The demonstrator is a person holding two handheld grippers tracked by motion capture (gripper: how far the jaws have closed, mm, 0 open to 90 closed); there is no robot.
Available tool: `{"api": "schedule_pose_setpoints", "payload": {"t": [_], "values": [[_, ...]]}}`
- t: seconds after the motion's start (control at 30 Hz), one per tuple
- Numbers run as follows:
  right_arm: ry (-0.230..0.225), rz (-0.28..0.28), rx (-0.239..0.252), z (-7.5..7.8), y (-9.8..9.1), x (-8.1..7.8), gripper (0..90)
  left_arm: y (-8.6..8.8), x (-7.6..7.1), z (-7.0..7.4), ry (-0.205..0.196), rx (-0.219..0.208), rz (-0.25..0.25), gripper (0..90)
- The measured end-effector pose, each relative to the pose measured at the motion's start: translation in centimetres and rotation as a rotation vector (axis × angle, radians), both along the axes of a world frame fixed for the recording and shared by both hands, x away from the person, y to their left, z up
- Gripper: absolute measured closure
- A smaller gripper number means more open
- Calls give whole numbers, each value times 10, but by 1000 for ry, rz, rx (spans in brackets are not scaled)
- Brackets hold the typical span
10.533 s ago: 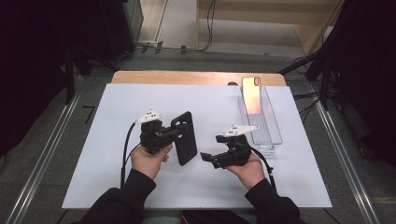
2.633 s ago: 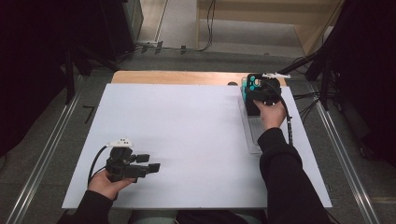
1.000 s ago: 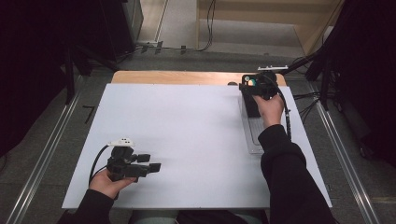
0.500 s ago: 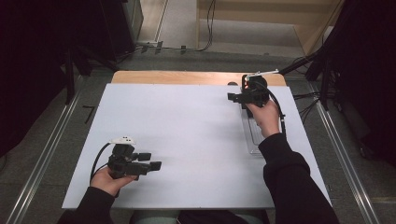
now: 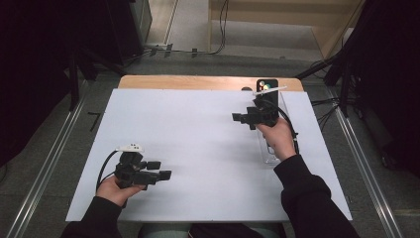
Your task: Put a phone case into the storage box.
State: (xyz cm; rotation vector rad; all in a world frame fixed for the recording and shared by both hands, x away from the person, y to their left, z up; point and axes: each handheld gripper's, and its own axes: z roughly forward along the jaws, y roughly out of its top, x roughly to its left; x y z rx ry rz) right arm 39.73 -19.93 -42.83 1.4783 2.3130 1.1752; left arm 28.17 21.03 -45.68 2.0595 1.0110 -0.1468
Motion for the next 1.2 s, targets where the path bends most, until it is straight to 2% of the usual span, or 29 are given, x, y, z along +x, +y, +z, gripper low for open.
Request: {"api": "schedule_pose_setpoints", "payload": {"t": [0.13, 0.33, 0.47, 0.87, 1.03, 1.2], "values": [[0, 50, 6, -2, 4, -9, 265, 0, 0, 0, -2, -2, -5, 303], [8, 116, 39, -3, 5, -26, 268, 1, -1, 1, -4, 0, -18, 303], [-7, 155, 24, -4, 3, -41, 268, 1, -1, 1, -4, 0, -22, 303], [-11, 202, 30, -6, -12, -84, 268, 0, -2, 2, -12, -5, -30, 303], [-17, 236, 12, -10, -15, -103, 267, -1, -3, 2, -22, -7, -44, 303], [-12, 256, 16, -16, -22, -121, 267, -3, -5, 3, -33, -9, -59, 303]]}}
